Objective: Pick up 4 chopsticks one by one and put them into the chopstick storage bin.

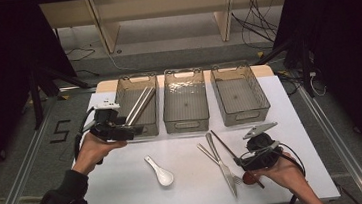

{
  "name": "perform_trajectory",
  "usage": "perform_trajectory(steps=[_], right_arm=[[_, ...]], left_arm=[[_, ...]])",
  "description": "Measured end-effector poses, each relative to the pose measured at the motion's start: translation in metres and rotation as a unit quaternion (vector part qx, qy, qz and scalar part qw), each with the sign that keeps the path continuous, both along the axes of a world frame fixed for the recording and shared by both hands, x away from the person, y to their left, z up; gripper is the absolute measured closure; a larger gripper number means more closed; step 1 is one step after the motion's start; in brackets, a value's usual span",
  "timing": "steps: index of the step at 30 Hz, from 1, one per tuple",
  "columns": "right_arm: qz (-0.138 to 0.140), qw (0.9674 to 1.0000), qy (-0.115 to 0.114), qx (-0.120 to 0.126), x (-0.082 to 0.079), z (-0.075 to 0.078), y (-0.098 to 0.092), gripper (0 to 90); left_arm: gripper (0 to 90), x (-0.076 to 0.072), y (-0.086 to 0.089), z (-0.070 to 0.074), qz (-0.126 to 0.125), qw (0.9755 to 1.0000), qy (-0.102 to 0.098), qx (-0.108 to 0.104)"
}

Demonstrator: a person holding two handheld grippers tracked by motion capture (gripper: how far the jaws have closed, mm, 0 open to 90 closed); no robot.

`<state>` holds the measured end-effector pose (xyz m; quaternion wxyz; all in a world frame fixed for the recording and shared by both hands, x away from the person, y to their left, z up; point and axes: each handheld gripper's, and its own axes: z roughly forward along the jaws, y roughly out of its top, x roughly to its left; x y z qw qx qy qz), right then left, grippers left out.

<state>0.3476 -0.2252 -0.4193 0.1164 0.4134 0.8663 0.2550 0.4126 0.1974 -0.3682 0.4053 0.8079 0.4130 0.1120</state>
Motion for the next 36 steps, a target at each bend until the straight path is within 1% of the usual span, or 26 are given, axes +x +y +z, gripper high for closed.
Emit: perform_trajectory(steps=[3, 5, 7, 9, 11, 13, 16, 18, 21, 24, 27, 31, 33, 36], right_arm=[[-0.002, 0.9998, 0.015, -0.009, 0.003, -0.004, 0.0, 42.6], [-0.001, 0.9996, 0.026, -0.014, 0.006, -0.007, 0.0, 45.5], [0.001, 0.9992, 0.036, -0.018, 0.008, -0.01, 0.0, 48.5], [0.002, 0.9987, 0.046, -0.021, 0.01, -0.012, 0.002, 51.7], [0.005, 0.9982, 0.055, -0.024, 0.011, -0.014, 0.003, 54.3], [0.006, 0.9975, 0.064, -0.029, 0.014, -0.017, 0.005, 57.2], [0.004, 0.9966, 0.075, -0.034, 0.016, -0.02, 0.005, 60.8], [0.005, 0.9959, 0.083, -0.036, 0.017, -0.023, 0.005, 63.1], [0.008, 0.9945, 0.095, -0.044, 0.02, -0.027, 0.006, 65.6], [0.007, 0.9935, 0.102, -0.05, 0.021, -0.029, 0.007, 68.4], [0.006, 0.9925, 0.109, -0.053, 0.023, -0.032, 0.007, 70.7], [0.007, 0.9912, 0.12, -0.054, 0.026, -0.035, 0.007, 72.7], [0.005, 0.9906, 0.124, -0.058, 0.027, -0.037, 0.007, 75.1], [-0.002, 0.9905, 0.126, -0.054, 0.028, -0.037, 0.005, 80.8]], left_arm=[[18.2, -0.007, -0.003, -0.004, -0.006, 1.0, -0.002, 0.001], [17.5, -0.012, -0.004, -0.007, -0.005, 1.0, -0.005, -0.001], [17.4, -0.016, -0.004, -0.009, -0.001, 1.0, -0.007, -0.007], [17.1, -0.021, -0.005, -0.012, 0.001, 0.9998, -0.005, -0.02], [16.4, -0.026, -0.006, -0.013, 0.0, 0.9997, -0.009, -0.022], [16.1, -0.03, -0.006, -0.014, -0.002, 0.9995, -0.008, -0.029], [15.7, -0.036, -0.007, -0.019, -0.003, 0.9994, -0.006, -0.033], [15.6, -0.04, -0.009, -0.021, -0.004, 0.9994, -0.009, -0.032], [15.6, -0.045, -0.01, -0.024, -0.008, 0.9994, -0.007, -0.032], [15.6, -0.048, -0.012, -0.025, -0.012, 0.9996, -0.009, -0.025], [15.6, -0.051, -0.012, -0.026, -0.01, 0.9995, -0.008, -0.029], [15.4, -0.052, -0.012, -0.026, -0.013, 0.9995, -0.005, -0.027], [15.3, -0.052, -0.011, -0.026, -0.011, 0.9995, -0.005, -0.028], [15.3, -0.052, -0.01, -0.025, -0.011, 0.9994, -0.006, -0.031]])
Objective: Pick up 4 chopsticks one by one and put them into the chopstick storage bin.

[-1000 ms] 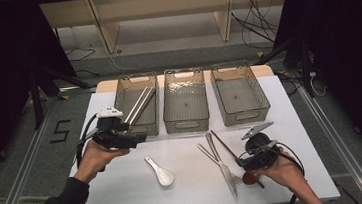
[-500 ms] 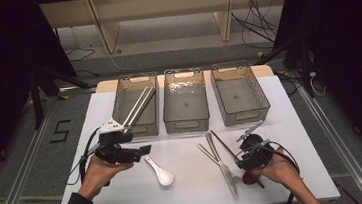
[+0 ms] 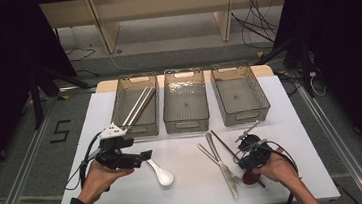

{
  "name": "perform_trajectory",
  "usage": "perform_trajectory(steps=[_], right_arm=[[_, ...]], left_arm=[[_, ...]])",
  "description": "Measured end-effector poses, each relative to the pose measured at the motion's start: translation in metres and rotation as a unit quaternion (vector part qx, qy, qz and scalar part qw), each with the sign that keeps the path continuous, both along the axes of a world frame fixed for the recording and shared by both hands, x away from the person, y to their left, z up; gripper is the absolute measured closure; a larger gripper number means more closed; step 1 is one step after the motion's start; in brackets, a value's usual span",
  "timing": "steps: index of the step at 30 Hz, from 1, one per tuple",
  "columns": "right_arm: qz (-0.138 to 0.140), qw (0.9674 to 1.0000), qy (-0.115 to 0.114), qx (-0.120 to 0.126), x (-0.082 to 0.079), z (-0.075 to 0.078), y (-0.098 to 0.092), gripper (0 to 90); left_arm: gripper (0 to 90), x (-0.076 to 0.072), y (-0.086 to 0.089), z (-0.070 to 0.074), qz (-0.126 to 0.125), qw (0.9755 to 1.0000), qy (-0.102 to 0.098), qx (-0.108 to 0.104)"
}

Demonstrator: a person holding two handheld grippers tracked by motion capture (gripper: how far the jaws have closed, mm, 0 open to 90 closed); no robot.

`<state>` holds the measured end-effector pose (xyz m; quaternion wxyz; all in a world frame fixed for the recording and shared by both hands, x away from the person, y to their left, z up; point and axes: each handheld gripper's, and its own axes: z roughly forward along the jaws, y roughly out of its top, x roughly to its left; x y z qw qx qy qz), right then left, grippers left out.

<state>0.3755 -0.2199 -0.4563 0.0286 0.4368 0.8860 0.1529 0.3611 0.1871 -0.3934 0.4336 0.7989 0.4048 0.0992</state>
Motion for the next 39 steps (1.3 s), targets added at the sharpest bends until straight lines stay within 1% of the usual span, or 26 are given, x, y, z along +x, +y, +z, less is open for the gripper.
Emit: perform_trajectory(steps=[1, 3, 5, 7, 13, 16, 18, 22, 25, 26, 28, 29, 31, 34, 36, 37, 39], right_arm=[[-0.003, 1.0, 0.0, 0.001, 0.001, 0.0, 0.0, 82.6], [-0.006, 1.0, 0.0, 0.0, 0.001, 0.0, -0.001, 83.4], [-0.011, 0.9999, -0.005, -0.003, 0.001, 0.001, -0.002, 84.5], [-0.017, 0.9997, -0.015, -0.003, 0.001, 0.004, -0.005, 85.2], [-0.019, 0.9988, -0.043, 0.01, -0.003, 0.016, -0.015, 85.5], [-0.004, 0.9982, -0.058, 0.017, -0.005, 0.021, -0.014, 85.6], [0.012, 0.9976, -0.065, 0.02, -0.008, 0.026, -0.01, 85.6], [0.04, 0.9956, -0.079, 0.032, -0.015, 0.035, 0.002, 85.6], [0.06, 0.994, -0.084, 0.037, -0.019, 0.039, 0.01, 85.6], [0.066, 0.9936, -0.083, 0.037, -0.021, 0.04, 0.012, 85.7], [0.078, 0.993, -0.08, 0.038, -0.023, 0.04, 0.017, 85.6], [0.083, 0.9926, -0.08, 0.038, -0.024, 0.04, 0.02, 85.7], [0.094, 0.9915, -0.081, 0.039, -0.026, 0.041, 0.024, 85.6], [0.108, 0.9901, -0.079, 0.041, -0.029, 0.043, 0.03, 85.6], [0.122, 0.9884, -0.08, 0.042, -0.031, 0.044, 0.034, 85.6], [0.127, 0.9877, -0.081, 0.041, -0.032, 0.044, 0.036, 85.6], [0.137, 0.9865, -0.079, 0.042, -0.034, 0.045, 0.039, 85.6]], left_arm=[[15.3, 0.0, 0.0, 0.0, 0.0, 1.0, 0.0, 0.001], [15.3, 0.0, 0.0, 0.0, 0.001, 1.0, 0.001, 0.001], [15.4, 0.001, 0.0, 0.0, 0.001, 1.0, 0.001, 0.002], [15.4, 0.001, 0.001, -0.001, 0.001, 1.0, 0.001, 0.002], [15.6, 0.002, 0.001, -0.001, -0.005, 1.0, 0.001, 0.003], [15.6, 0.002, 0.0, -0.001, -0.009, 0.9999, 0.001, 0.004], [15.6, 0.001, -0.001, 0.0, -0.018, 0.9998, 0.001, 0.008], [15.6, 0.001, -0.003, -0.001, -0.027, 0.9996, 0.002, 0.013], [15.5, 0.001, -0.005, -0.001, -0.041, 0.999, -0.001, 0.019], [15.5, 0.001, -0.005, -0.001, -0.048, 0.9986, -0.002, 0.023], [15.5, 0.002, -0.008, -0.002, -0.053, 0.998, -0.004, 0.034], [15.5, 0.002, -0.009, -0.002, -0.055, 0.9978, -0.004, 0.036], [15.5, 0.002, -0.013, 0.002, -0.063, 0.9974, 0.005, 0.033], [15.5, 0.001, -0.022, 0.01, -0.082, 0.9957, -0.007, 0.042], [15.6, 0.002, -0.029, 0.012, -0.093, 0.9944, -0.013, 0.049], [15.6, 0.003, -0.032, 0.012, -0.101, 0.993, -0.016, 0.059], [15.6, 0.004, -0.038, 0.011, -0.117, 0.9904, -0.017, 0.071]])
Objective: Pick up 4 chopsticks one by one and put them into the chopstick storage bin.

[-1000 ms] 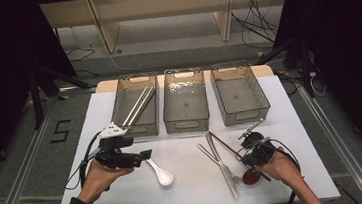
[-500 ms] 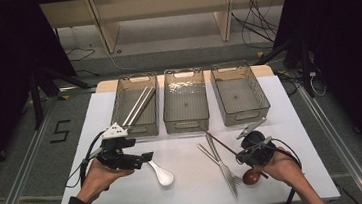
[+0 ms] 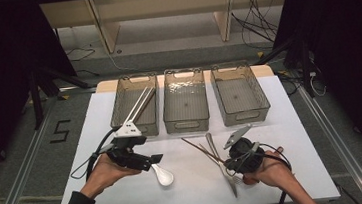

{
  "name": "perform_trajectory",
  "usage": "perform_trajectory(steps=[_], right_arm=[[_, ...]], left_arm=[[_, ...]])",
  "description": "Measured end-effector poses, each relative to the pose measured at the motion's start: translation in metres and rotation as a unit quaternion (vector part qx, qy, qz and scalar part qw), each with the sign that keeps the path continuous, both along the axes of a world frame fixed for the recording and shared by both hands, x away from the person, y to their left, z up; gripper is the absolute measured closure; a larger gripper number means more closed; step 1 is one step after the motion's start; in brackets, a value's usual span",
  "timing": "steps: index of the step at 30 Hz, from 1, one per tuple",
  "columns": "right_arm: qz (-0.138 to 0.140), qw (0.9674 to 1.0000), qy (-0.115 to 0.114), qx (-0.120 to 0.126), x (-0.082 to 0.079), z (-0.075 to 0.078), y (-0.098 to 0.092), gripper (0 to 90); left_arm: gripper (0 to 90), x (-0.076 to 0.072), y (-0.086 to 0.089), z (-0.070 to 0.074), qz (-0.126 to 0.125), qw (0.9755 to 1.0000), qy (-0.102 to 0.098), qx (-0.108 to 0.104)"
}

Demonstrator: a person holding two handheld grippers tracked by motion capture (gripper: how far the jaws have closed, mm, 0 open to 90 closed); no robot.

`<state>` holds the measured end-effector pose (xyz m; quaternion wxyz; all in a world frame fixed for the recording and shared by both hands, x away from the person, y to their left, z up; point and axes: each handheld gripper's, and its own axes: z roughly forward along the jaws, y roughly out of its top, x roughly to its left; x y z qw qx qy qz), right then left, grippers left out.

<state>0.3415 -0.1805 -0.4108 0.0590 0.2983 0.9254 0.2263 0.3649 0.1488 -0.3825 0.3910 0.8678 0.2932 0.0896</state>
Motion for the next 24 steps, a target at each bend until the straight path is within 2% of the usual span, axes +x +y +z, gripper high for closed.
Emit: perform_trajectory(steps=[3, 5, 10, 15, 18, 24], right_arm=[[0.017, 0.9999, -0.001, -0.001, -0.003, 0.001, 0.006, 85.7], [0.027, 0.9996, -0.001, -0.004, -0.005, 0.001, 0.009, 85.7], [0.046, 0.999, -0.001, -0.003, -0.012, 0.002, 0.018, 85.6], [0.076, 0.997, -0.004, -0.011, -0.016, 0.003, 0.025, 85.6], [0.091, 0.9957, -0.007, -0.014, -0.019, 0.003, 0.028, 85.6], [0.117, 0.9928, -0.017, -0.021, -0.022, 0.004, 0.033, 85.6]], left_arm=[[16.0, 0.0, -0.01, -0.002, -0.026, 0.9994, 0.0, 0.02], [16.1, 0.0, -0.015, -0.003, -0.047, 0.9981, 0.0, 0.041], [17.0, -0.001, -0.028, -0.006, -0.084, 0.9948, 0.004, 0.058], [18.9, -0.001, -0.039, -0.012, -0.118, 0.9898, 0.012, 0.079], [19.8, 0.0, -0.042, -0.017, -0.126, 0.9879, 0.017, 0.09], [24.2, -0.001, -0.048, -0.021, -0.16, 0.9813, 0.026, 0.104]])
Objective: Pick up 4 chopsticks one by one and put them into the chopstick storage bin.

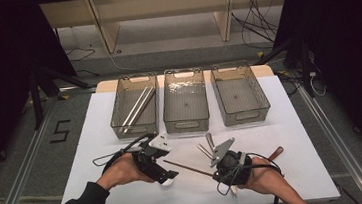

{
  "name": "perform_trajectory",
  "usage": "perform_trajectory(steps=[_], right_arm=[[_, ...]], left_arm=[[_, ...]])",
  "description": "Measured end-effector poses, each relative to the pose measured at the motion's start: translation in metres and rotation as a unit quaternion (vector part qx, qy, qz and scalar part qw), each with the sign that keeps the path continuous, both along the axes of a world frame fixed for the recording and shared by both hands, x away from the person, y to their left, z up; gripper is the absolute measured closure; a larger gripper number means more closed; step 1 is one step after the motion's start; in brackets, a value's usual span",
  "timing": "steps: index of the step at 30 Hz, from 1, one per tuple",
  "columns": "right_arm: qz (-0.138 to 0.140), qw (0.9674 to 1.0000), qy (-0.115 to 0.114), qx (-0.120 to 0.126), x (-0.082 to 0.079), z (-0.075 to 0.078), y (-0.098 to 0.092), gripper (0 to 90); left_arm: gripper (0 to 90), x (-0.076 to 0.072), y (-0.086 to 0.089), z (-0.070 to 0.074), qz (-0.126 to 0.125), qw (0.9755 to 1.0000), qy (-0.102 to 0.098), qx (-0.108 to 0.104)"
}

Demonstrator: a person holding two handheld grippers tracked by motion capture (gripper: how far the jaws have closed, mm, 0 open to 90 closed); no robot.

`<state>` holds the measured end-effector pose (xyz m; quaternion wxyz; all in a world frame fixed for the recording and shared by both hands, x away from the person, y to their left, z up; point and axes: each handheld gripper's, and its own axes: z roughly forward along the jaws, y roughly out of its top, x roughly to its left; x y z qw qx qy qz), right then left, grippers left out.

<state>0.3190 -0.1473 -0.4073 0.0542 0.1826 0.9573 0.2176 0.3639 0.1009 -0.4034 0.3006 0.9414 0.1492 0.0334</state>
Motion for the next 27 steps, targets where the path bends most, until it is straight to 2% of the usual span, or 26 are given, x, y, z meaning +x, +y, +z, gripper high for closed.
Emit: perform_trajectory(steps=[3, 7, 11, 18, 22, 27], right_arm=[[0.007, 1.0, -0.002, -0.002, -0.001, 0.001, 0.001, 85.5], [0.02, 0.9998, 0.001, -0.007, -0.003, 0.0, 0.004, 85.5], [0.031, 0.9995, -0.003, -0.006, -0.005, 0.0, 0.006, 85.5], [0.042, 0.9991, 0.001, -0.008, -0.006, -0.001, 0.006, 85.5], [0.046, 0.9989, 0.0, -0.006, -0.006, -0.001, 0.006, 85.4], [0.055, 0.9985, 0.0, -0.004, -0.007, -0.001, 0.007, 85.4]], left_arm=[[26.3, -0.002, -0.003, -0.001, -0.015, 0.9998, -0.001, 0.011], [30.7, -0.007, -0.008, -0.002, -0.03, 0.9994, -0.002, 0.016], [36.3, -0.011, -0.012, -0.005, -0.051, 0.9982, -0.009, 0.029], [47.1, -0.016, -0.017, -0.007, -0.071, 0.9965, -0.016, 0.042], [54.7, -0.018, -0.017, -0.008, -0.076, 0.9962, -0.014, 0.039], [63.8, -0.019, -0.018, -0.009, -0.086, 0.9951, -0.011, 0.048]])
